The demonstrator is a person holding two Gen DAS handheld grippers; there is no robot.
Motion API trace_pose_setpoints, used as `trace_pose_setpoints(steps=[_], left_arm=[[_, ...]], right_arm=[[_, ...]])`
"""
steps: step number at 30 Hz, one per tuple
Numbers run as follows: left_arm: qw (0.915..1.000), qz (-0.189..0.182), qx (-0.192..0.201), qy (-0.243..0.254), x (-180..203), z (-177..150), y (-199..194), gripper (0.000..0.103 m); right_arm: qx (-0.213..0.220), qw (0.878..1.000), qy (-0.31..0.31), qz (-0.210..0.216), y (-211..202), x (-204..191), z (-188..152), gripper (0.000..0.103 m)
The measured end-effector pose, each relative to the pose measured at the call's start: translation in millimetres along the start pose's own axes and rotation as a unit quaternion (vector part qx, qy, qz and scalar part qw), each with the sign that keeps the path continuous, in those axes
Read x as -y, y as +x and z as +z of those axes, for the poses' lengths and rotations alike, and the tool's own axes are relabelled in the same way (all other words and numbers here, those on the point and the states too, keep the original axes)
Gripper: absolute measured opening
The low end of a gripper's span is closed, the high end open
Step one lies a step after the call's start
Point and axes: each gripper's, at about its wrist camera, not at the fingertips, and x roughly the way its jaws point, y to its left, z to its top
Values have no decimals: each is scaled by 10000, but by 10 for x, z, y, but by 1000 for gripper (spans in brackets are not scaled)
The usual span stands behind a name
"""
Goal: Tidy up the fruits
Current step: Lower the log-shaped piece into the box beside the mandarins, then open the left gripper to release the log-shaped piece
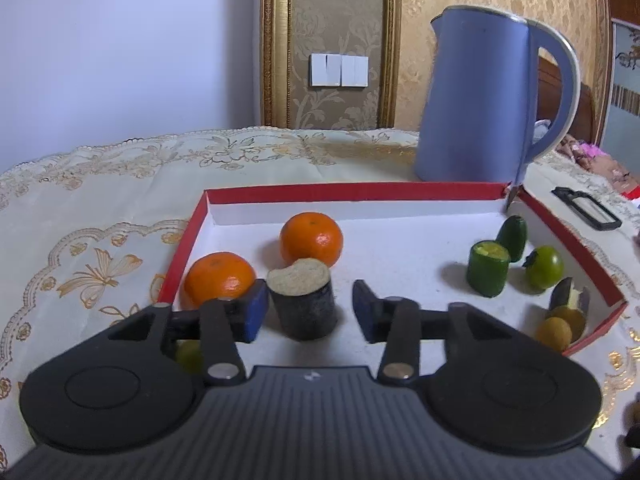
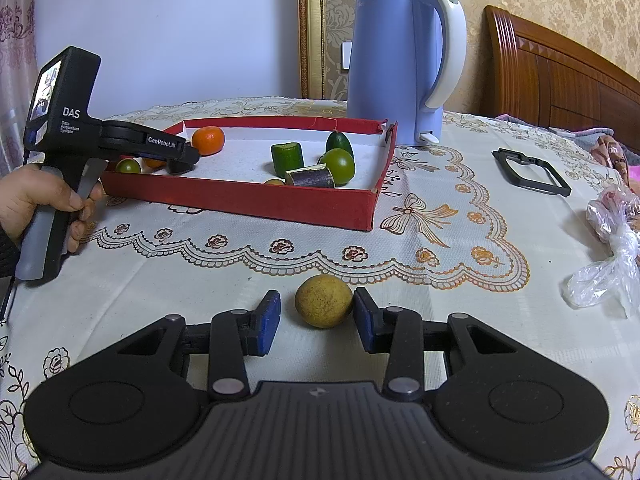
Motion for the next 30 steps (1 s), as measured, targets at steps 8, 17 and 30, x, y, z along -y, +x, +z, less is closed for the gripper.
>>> trace_pose_setpoints(steps=[8,17,30], left_arm=[[9984,-317,440,-161,4,-41,-272,77],[9930,-205,1162,-13,118,-63,-501,76],[9926,-314,1123,-344,-54,-87,-522,87]], right_arm=[[0,10000,-21,-12,1,-2,-2,38],[52,9994,-207,-275,-3,-144,13,30],[579,9956,-730,-121,257,-525,711,30]])
